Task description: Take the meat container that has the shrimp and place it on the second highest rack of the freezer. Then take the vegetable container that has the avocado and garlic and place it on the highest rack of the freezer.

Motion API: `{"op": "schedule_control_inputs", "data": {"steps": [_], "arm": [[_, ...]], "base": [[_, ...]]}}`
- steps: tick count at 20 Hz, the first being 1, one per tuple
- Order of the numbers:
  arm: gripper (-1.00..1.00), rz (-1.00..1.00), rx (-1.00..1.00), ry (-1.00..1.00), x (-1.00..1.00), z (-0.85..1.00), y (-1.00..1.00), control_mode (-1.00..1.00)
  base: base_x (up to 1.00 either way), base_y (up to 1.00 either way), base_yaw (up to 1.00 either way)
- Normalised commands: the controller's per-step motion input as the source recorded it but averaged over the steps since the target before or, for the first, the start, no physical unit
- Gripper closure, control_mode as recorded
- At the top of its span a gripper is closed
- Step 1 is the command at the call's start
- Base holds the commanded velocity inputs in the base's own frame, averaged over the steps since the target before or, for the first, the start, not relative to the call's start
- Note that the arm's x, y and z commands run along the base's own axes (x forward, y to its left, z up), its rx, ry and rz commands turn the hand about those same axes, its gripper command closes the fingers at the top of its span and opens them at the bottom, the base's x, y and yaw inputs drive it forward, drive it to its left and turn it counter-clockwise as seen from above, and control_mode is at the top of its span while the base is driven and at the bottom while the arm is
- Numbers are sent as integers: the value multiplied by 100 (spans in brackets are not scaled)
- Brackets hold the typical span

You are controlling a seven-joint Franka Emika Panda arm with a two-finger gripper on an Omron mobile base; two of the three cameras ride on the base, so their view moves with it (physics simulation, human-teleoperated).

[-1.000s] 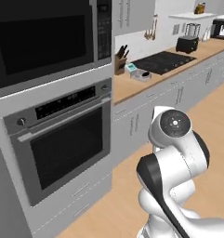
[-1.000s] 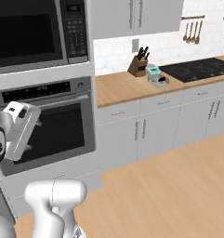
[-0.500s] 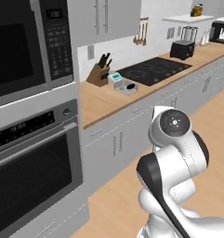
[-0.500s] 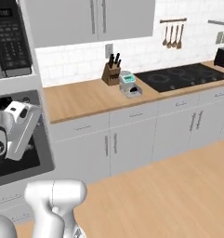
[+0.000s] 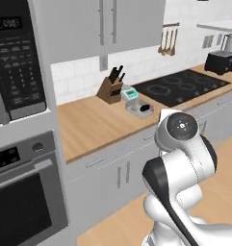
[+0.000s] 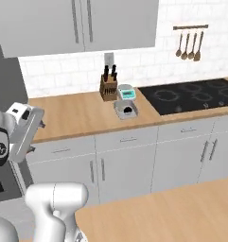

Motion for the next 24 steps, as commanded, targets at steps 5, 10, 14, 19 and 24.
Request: {"op": "schedule_control_inputs", "data": {"steps": [5,10,14,19,24], "arm": [[-100,0,0,0,0,0,0,100],[-100,0,0,0,0,0,0,100],[-100,0,0,0,0,0,0,100],[-100,0,0,0,0,0,0,100],[-100,0,3,0,11,0,-2,-100]], "base": [[97,-33,38],[85,-27,37],[59,-50,26],[39,-28,10],[51,0,6]]}}
